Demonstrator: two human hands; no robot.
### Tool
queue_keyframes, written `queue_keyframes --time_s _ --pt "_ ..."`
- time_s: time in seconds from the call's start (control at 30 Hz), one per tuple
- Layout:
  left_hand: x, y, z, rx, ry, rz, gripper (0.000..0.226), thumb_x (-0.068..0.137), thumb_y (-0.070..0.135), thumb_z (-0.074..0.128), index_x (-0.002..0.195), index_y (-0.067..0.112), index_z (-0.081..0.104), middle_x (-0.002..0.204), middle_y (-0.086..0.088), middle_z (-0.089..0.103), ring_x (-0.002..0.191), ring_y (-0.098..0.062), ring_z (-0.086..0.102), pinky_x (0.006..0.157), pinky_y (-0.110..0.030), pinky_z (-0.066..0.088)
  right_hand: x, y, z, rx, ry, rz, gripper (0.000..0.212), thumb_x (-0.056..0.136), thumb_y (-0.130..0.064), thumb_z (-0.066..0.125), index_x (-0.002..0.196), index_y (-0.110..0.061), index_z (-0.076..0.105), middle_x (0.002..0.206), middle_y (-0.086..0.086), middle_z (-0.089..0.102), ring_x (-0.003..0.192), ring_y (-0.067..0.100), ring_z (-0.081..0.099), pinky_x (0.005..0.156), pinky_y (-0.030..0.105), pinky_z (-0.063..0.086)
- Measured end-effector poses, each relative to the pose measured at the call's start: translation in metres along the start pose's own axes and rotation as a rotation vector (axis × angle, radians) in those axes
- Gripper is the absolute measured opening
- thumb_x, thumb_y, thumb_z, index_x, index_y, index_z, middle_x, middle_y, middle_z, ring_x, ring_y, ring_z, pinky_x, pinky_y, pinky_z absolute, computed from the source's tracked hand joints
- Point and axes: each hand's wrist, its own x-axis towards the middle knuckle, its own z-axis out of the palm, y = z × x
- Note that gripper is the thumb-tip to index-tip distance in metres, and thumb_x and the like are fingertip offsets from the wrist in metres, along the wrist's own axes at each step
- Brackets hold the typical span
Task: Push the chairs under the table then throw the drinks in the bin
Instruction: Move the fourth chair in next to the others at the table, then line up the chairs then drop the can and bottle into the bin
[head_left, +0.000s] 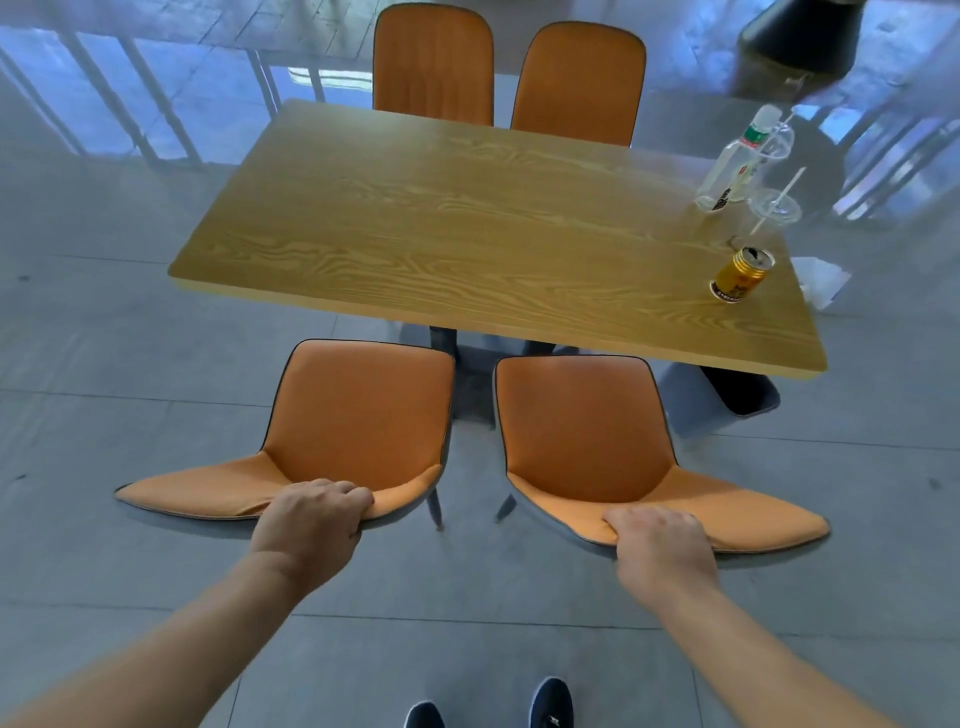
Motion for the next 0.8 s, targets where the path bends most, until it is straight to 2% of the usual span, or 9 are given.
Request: queue_keyframes --time_s 0.13,0.3,0.37,0.47,0.53,0.63,0.7,0.77,0.8 --pt "0.002 0.014 -0.004 -0.036 -0.01 0.108 0.021 0.075 0.015 0.083 0.072 0.025 0.065 0.061 0.009 0.059 0.048 -0.013 0.053 0.043 -0.026 0.046 -0.006 -0.006 -0.007 0.007 -0.043 0.027 0.039 0.086 -0.011 0.048 0.112 -0.037 0.061 0.107 -0.011 0.067 0.104 0.017 0.059 0.084 0.037 0.039" --pt "0.004 0.036 0.004 -0.032 -0.078 0.205 0.009 0.085 0.022 0.075 0.082 0.026 0.068 0.069 0.009 0.064 0.054 -0.012 0.057 0.047 -0.027 0.05 -0.01 -0.008 -0.008 0.007 -0.031 0.0 0.035 0.088 -0.011 0.051 0.107 -0.038 0.063 0.099 -0.012 0.065 0.098 0.017 0.06 0.078 0.036 0.037" --pt "0.015 0.044 0.005 -0.026 -0.073 0.208 0.006 0.092 0.023 0.067 0.087 0.027 0.068 0.074 0.009 0.065 0.059 -0.012 0.058 0.052 -0.027 0.052 -0.009 -0.015 -0.01 0.026 -0.001 -0.112 0.029 0.086 -0.01 0.052 0.098 -0.034 0.065 0.092 -0.012 0.064 0.092 0.018 0.061 0.073 0.035 0.037" --pt "0.029 0.052 0.002 -0.047 -0.065 0.181 0.008 0.093 0.021 0.065 0.088 0.027 0.068 0.075 0.01 0.065 0.059 -0.011 0.057 0.052 -0.027 0.052 -0.009 -0.042 -0.011 0.095 0.023 -0.245 0.024 0.087 -0.009 0.053 0.079 -0.032 0.052 0.083 -0.009 0.062 0.078 0.019 0.059 0.067 0.032 0.036" --pt "0.027 0.055 0.003 -0.061 -0.09 0.158 0.007 0.092 0.021 0.067 0.087 0.027 0.068 0.074 0.01 0.064 0.059 -0.011 0.056 0.052 -0.027 0.053 -0.011 -0.057 -0.009 0.137 0.029 -0.249 0.027 0.088 -0.008 0.057 0.079 -0.032 0.05 0.082 -0.008 0.062 0.073 0.017 0.052 0.065 0.03 0.037" --pt "0.021 0.06 0.003 -0.071 -0.159 0.103 0.003 0.095 0.031 0.066 0.098 0.029 0.066 0.084 0.01 0.065 0.067 -0.011 0.056 0.058 -0.026 0.054 -0.01 -0.063 -0.015 0.113 -0.01 -0.233 0.017 0.093 -0.012 0.058 0.09 -0.029 0.056 0.091 -0.005 0.061 0.082 0.02 0.054 0.071 0.033 0.043" --pt "0.033 0.067 -0.007 -0.086 -0.301 0.027 0.032 0.092 0.056 0.064 0.114 0.034 0.057 0.103 0.011 0.064 0.085 -0.011 0.057 0.071 -0.029 0.055 -0.012 -0.058 -0.029 0.089 -0.071 -0.232 0.013 0.096 -0.029 0.061 0.108 -0.027 0.058 0.105 -0.003 0.06 0.099 0.023 0.058 0.083 0.039 0.047" --pt "0.053 0.076 -0.033 -0.174 -0.477 -0.068 0.073 0.077 0.084 0.061 0.134 0.04 0.048 0.128 0.011 0.06 0.109 -0.016 0.056 0.088 -0.036 0.055 -0.019 -0.049 -0.055 0.133 -0.101 -0.206 0.051 0.094 -0.061 0.058 0.134 -0.03 0.052 0.126 -0.005 0.058 0.117 0.024 0.055 0.098 0.043 0.047" --pt "0.063 0.081 -0.048 -0.211 -0.468 -0.101 0.088 0.071 0.092 0.055 0.141 0.041 0.045 0.14 0.01 0.056 0.122 -0.019 0.054 0.097 -0.042 0.053 -0.023 -0.044 -0.069 0.213 -0.055 -0.169 0.065 0.092 -0.072 0.052 0.144 -0.032 0.047 0.137 -0.007 0.055 0.126 0.022 0.052 0.104 0.043 0.046"
